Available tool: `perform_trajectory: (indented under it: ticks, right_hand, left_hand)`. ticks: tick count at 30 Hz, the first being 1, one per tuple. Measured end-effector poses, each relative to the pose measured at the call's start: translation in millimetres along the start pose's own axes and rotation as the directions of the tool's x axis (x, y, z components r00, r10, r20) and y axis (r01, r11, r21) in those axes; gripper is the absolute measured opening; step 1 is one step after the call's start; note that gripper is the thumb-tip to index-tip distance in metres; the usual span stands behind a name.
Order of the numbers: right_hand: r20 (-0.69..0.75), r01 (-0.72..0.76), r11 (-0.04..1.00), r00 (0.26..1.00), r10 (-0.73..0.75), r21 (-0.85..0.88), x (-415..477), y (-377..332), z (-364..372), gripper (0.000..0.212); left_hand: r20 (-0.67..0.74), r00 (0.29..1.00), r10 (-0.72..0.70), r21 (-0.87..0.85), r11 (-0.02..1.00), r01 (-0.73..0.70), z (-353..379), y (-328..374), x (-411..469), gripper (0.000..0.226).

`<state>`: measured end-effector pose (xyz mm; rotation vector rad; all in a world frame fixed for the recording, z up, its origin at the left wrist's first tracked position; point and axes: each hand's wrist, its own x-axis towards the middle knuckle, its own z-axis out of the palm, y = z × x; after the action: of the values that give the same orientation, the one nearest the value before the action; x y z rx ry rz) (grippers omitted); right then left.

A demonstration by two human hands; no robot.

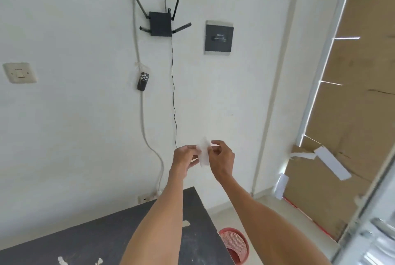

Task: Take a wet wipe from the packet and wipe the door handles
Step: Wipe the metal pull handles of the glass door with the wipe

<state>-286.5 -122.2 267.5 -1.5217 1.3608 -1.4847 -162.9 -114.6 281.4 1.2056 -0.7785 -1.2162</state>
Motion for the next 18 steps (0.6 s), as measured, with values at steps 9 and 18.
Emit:
perform_trajectory:
  ticks: [9, 18]
  right_hand:
    - [-0.140, 0.007, 0.999, 0.990, -0.013, -0.045, 25, 2, -148, 0.029]
    - [-0.434, 0.018, 0.989, 0.897, -0.082, -0.150, 30, -3, -327, 0.028]
  left_hand:
    - [0.246, 0.969, -0.001, -0.015, 1.000, 0.005, 154, -8, -28, 0.009]
    - [0.524, 0.852, 0.017, -0.049, 0.999, 0.011, 329, -27, -82, 0.025]
